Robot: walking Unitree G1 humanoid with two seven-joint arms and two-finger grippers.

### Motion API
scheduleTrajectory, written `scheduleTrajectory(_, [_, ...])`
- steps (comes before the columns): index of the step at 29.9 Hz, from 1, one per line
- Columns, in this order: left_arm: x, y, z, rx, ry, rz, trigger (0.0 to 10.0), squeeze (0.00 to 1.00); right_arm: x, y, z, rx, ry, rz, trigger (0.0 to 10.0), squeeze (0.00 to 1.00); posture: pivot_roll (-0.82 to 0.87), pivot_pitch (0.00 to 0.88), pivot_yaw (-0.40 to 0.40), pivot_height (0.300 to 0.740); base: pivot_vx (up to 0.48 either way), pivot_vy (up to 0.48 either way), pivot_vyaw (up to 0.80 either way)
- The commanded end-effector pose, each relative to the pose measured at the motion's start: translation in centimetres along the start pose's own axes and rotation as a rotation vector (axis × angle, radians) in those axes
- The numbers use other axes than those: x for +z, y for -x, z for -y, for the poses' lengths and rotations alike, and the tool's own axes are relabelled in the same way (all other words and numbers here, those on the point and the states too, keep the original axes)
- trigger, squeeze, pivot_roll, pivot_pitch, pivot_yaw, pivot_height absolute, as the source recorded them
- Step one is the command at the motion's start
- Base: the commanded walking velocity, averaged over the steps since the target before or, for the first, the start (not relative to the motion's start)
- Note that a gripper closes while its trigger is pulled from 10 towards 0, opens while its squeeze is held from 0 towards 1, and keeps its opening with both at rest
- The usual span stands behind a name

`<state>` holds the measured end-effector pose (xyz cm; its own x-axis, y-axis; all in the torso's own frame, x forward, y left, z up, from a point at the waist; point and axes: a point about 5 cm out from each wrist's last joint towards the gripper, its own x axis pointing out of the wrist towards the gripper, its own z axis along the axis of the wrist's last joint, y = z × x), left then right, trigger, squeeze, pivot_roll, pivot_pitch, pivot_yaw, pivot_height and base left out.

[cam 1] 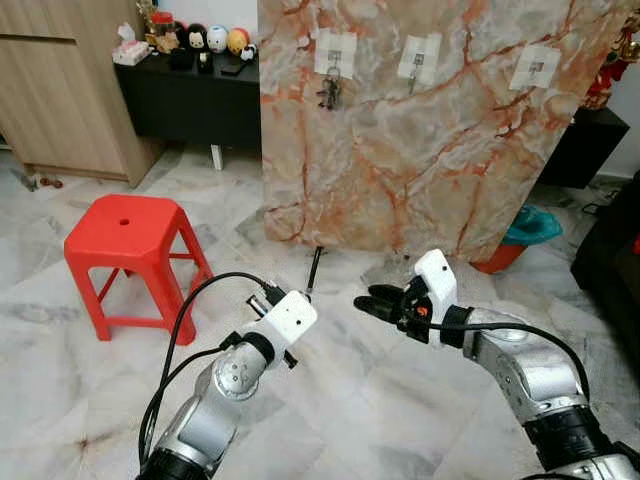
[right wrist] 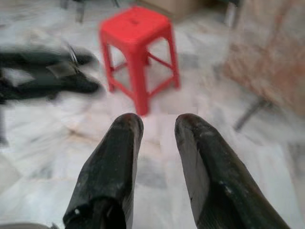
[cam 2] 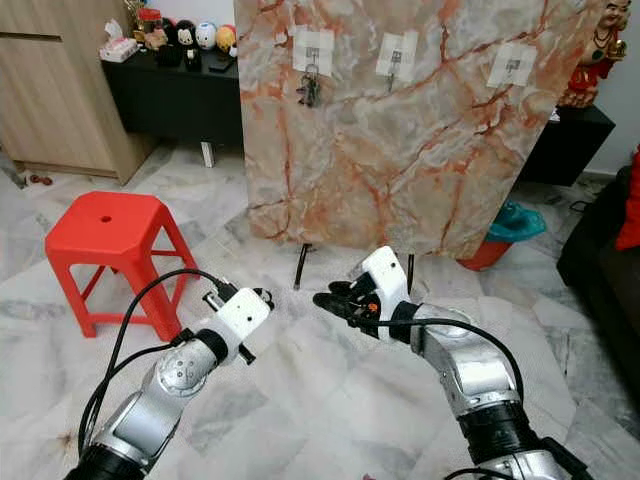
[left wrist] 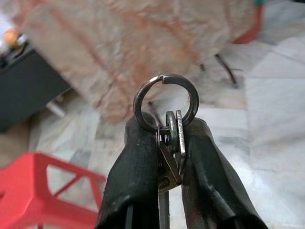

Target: Hang keys on a hook

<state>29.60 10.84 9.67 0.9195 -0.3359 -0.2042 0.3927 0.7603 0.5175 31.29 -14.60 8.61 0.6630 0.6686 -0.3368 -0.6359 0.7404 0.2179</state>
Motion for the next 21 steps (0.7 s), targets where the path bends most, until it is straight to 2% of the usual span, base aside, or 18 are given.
scheduleTrajectory(1, [-0.5,-0.1,-0.4,0.038,0.034,-0.039,0.0,0.0,-1.5,0.5,1.3,-0.112,-0.067,-0.014,10.0,0.0,0.02,0.0,-0.124,0.74,0.0,0.0,0.0])
scheduleTrajectory(3, [-1.1,0.0,-0.6,0.068,0.083,-0.07,0.0,0.0,-2.9,0.6,2.0,-0.195,-0.107,-0.033,10.0,0.0,0.02,0.0,-0.122,0.74,0.0,0.0,0.0])
scheduleTrajectory(4, [-1.8,0.1,-0.7,0.093,0.139,-0.104,0.0,0.0,-4.3,0.7,2.6,-0.27,-0.143,-0.05,10.0,0.0,0.02,0.0,-0.117,0.74,0.0,0.0,0.0])
scheduleTrajectory(5, [-1.8,0.1,-0.7,0.093,0.139,-0.104,0.0,0.0,-4.3,0.7,2.6,-0.27,-0.143,-0.05,10.0,0.0,0.02,0.0,-0.117,0.74,0.0,0.0,0.0])
scheduleTrajectory(6, [-2.6,0.3,-1.0,0.159,0.285,-0.143,9.3,0.0,-6.8,1.4,3.2,-0.385,-0.2,-0.101,10.0,0.0,0.02,0.0,-0.117,0.74,0.0,0.0,0.0])
scheduleTrajectory(7, [-3.0,0.4,-1.1,0.196,0.352,-0.161,10.0,0.0,-8.9,2.0,3.5,-0.46,-0.249,-0.141,10.0,0.0,0.02,0.0,-0.114,0.74,0.0,0.0,0.0])
scheduleTrajectory(8, [-3.0,0.4,-1.1,0.196,0.352,-0.161,10.0,0.0,-8.9,2.0,3.5,-0.46,-0.249,-0.141,10.0,0.0,0.02,0.0,-0.114,0.74,0.0,0.0,0.0])
scheduleTrajectory(10, [-2.8,0.5,-1.2,0.199,0.419,-0.133,10.0,0.0,-12.3,3.0,3.0,-0.54,-0.276,-0.236,10.0,0.0,0.02,0.0,-0.111,0.74,0.0,0.0,0.0])
scheduleTrajectory(12, [-2.5,0.5,-1.1,0.189,0.434,-0.104,10.0,0.0,-13.8,3.5,2.7,-0.57,-0.301,-0.28,10.0,0.0,0.02,0.0,-0.11,0.74,0.0,0.0,0.0])
scheduleTrajectory(16, [-2.3,0.4,-1.0,0.198,0.424,-0.1,10.0,0.0,-16.9,4.6,1.5,-0.644,-0.354,-0.36,10.0,0.0,0.02,0.0,-0.104,0.74,0.0,0.0,0.0])
scheduleTrajectory(21, [-2.0,0.3,-1.2,0.213,0.438,-0.09,10.0,0.0,-19.2,5.5,0.4,-0.703,-0.382,-0.437,10.0,0.0,0.03,0.0,-0.099,0.74,0.0,0.0,0.0])
